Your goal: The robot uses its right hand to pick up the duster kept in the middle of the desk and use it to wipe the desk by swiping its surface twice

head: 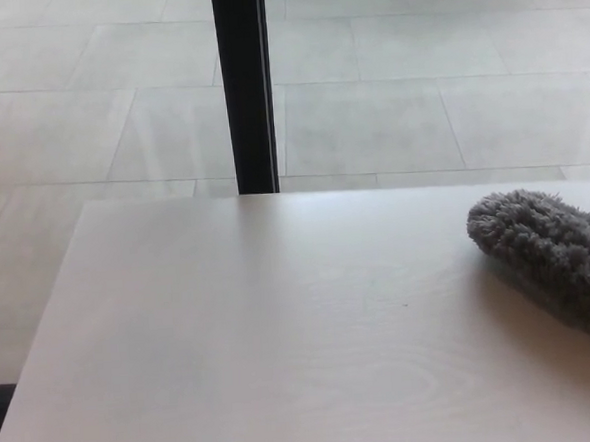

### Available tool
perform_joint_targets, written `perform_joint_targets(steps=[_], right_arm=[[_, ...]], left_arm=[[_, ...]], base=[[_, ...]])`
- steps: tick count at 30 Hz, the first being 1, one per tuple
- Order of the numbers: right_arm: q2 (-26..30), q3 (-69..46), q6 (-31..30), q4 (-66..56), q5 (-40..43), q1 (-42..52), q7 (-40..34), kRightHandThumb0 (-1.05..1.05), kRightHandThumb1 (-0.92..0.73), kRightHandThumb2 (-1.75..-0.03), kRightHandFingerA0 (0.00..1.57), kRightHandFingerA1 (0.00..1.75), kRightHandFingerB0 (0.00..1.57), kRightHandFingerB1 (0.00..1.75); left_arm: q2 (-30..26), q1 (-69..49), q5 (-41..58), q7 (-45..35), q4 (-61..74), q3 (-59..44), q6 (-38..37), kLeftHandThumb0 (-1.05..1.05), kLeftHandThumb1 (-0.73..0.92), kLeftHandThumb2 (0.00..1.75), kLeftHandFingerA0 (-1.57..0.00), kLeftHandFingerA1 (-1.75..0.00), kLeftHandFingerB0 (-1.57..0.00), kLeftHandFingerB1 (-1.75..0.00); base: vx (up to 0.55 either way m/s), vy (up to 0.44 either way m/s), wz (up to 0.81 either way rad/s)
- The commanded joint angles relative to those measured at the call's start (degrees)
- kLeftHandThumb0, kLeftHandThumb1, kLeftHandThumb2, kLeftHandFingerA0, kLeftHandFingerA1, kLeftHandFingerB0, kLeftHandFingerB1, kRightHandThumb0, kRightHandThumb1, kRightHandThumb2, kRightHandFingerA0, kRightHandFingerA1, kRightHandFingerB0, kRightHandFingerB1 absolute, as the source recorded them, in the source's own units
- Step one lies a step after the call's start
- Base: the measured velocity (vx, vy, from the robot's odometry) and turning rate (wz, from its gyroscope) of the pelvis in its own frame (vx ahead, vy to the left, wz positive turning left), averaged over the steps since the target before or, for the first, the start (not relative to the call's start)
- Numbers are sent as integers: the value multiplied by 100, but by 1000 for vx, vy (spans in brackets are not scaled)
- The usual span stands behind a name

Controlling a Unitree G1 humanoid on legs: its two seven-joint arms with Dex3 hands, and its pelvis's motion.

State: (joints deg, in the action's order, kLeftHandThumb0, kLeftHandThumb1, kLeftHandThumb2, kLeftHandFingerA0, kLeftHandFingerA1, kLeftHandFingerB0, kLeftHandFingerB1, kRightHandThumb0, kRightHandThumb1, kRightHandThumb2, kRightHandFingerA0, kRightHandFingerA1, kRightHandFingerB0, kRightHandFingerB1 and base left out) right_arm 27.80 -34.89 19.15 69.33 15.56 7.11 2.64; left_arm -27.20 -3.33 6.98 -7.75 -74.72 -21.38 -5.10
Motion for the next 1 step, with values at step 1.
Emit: perform_joint_targets(steps=[1], right_arm=[[163,106,41,12,-55,63,4,-79,-77,-63,62,65,22,41]], left_arm=[[-94,12,118,51,23,-122,-2,-50,71,60,-69,-67,-56,-51]], base=[[0,0,0]])
